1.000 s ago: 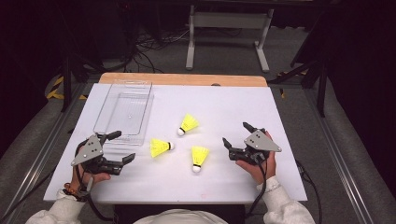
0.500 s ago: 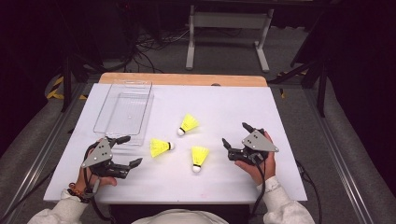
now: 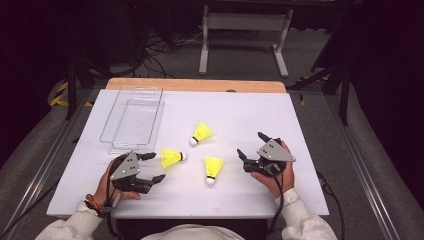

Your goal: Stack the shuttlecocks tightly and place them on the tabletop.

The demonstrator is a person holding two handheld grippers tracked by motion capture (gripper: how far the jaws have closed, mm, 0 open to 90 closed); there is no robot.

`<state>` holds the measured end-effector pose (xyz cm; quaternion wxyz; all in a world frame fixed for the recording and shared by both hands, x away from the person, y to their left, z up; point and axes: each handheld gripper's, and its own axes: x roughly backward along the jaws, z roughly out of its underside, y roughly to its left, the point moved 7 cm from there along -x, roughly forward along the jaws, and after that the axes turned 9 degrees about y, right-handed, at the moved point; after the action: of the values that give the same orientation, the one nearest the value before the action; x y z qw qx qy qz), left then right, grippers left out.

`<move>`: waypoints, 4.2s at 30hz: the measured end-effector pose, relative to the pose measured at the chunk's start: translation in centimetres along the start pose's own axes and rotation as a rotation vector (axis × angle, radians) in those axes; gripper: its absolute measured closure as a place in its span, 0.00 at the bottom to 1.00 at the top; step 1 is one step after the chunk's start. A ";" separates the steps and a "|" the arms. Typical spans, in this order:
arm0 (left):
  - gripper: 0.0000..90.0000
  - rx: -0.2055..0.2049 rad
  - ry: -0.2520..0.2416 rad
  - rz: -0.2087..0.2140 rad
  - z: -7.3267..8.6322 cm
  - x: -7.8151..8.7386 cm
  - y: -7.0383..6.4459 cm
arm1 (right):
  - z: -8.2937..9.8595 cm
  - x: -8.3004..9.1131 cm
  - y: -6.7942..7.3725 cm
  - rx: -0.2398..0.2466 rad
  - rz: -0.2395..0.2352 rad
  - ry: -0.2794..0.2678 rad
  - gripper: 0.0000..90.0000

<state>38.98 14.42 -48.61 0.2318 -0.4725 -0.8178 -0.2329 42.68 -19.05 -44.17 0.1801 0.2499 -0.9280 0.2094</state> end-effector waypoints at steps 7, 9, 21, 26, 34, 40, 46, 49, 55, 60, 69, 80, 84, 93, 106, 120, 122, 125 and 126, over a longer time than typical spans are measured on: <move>0.36 0.004 0.061 -0.002 0.2 -1.4 0.1 | 0.2 -0.3 0.2 0.016 -0.013 0.017 0.17; 0.43 0.006 0.068 -0.002 0.1 -1.7 0.2 | 0.2 -0.3 0.3 0.016 -0.014 0.021 0.17; 0.69 0.000 0.141 0.009 0.4 -2.9 0.5 | 0.4 -0.6 0.3 0.021 -0.019 0.037 0.17; 0.83 0.005 0.148 0.022 0.5 -3.0 0.5 | 0.5 -0.6 0.3 0.020 -0.020 0.039 0.17; 0.97 0.004 0.121 0.022 0.2 -2.4 0.7 | 0.5 -0.6 0.3 0.020 -0.019 0.041 0.17; 1.00 -0.013 0.115 0.016 -0.2 -2.0 1.0 | 0.5 -0.7 0.2 0.020 -0.013 0.042 0.17; 1.00 -0.005 0.096 0.013 -0.8 -1.5 1.3 | 0.5 -0.7 0.2 0.021 -0.014 0.046 0.17; 1.00 -0.011 0.090 0.005 -1.0 -1.4 1.5 | 0.6 -0.7 0.2 0.021 -0.015 0.047 0.17; 0.99 -0.008 0.087 0.002 -1.7 -1.2 2.0 | 0.6 -0.8 0.1 0.018 -0.015 0.052 0.17; 0.99 -0.003 0.099 0.009 -2.4 -1.2 2.7 | 0.7 -1.0 0.2 0.018 -0.019 0.060 0.17; 1.00 -0.014 0.103 0.005 -3.3 -1.4 3.2 | 0.9 -1.1 0.3 0.021 -0.027 0.069 0.17; 0.99 -0.014 0.103 0.004 -3.2 -1.2 3.2 | 0.9 -1.1 0.3 0.022 -0.030 0.075 0.17; 0.99 -0.014 0.106 0.001 -3.2 -1.0 3.2 | 1.0 -1.2 0.3 0.026 -0.033 0.081 0.17; 1.00 -0.029 0.116 -0.003 -3.3 -0.9 3.2 | 1.1 -1.3 0.5 0.033 -0.043 0.092 0.17; 0.99 0.018 0.117 -0.003 -4.6 -1.0 4.7 | 1.3 -1.6 0.7 0.039 -0.053 0.107 0.16; 0.98 0.000 0.189 0.006 -5.1 -1.1 5.6 | 1.5 -1.8 1.2 0.056 -0.085 0.126 0.16; 0.99 -0.005 0.197 0.015 -5.1 -1.1 5.6 | 1.5 -1.8 1.3 0.060 -0.094 0.131 0.16; 0.99 -0.014 0.207 0.016 -5.2 -1.1 5.5 | 1.6 -1.9 1.5 0.071 -0.103 0.140 0.16; 0.99 -0.013 0.207 0.021 -5.2 -1.2 5.5 | 1.6 -1.9 1.6 0.074 -0.109 0.145 0.16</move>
<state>45.17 12.97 -44.40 0.3144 -0.4560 -0.7829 -0.2833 43.01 -17.82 -46.87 0.2486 0.2906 -0.8893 0.2509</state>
